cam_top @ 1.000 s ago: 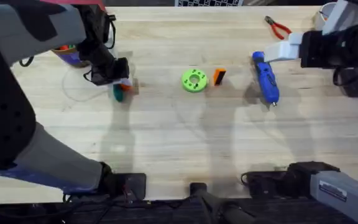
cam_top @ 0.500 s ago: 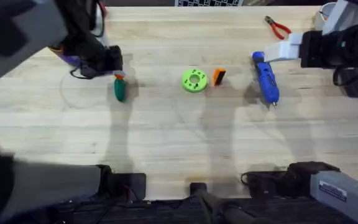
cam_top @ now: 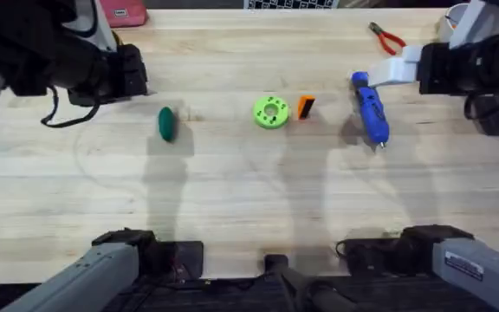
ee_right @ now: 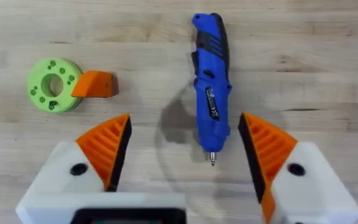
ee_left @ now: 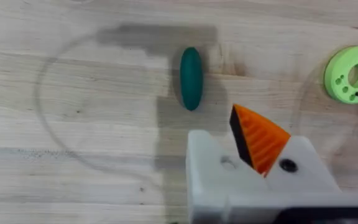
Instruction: Pick up the gripper from the table and insert it into the empty holder that is missing its gripper. Then pick up a screw, insert it into the mounting hole, and use the screwdriver to tighten it. Finally, clean up the table by picking up the vegetable and placing it into the bucket.
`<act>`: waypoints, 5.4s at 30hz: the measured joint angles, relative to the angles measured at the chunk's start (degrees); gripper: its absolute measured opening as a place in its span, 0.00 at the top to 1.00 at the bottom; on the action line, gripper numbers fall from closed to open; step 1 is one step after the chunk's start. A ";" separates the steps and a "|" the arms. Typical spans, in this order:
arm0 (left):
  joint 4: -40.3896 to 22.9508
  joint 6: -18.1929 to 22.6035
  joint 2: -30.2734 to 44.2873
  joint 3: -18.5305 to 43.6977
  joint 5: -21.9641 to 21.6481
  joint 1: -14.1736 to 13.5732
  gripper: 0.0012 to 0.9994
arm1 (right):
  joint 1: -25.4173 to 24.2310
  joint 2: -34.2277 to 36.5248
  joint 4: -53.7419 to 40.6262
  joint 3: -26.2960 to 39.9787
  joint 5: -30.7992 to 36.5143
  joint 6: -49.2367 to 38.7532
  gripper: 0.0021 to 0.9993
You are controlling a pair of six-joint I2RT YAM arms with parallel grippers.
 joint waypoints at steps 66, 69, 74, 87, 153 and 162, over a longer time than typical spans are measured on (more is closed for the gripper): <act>59.21 20.81 -24.21 -32.97 10.64 -2.64 0.01 | 0.00 0.00 0.00 0.17 0.00 0.00 0.01; 63.88 20.81 -29.79 -39.30 12.43 -2.64 0.01 | 0.00 0.00 0.00 0.17 0.00 0.00 0.01; 68.74 20.81 -39.21 -47.41 16.07 -2.64 0.01 | 0.00 0.00 0.02 0.17 0.00 0.00 0.01; 81.37 20.81 -54.97 -64.09 22.87 -2.62 0.01 | 0.00 0.00 0.00 0.20 0.02 0.00 0.01; 52.50 10.40 -67.57 -64.13 61.43 0.48 0.01 | 0.00 0.00 0.00 0.20 0.01 0.00 0.01; 52.48 10.51 -67.57 -64.13 61.59 0.48 0.01 | 0.00 0.00 0.00 0.20 0.01 0.00 0.01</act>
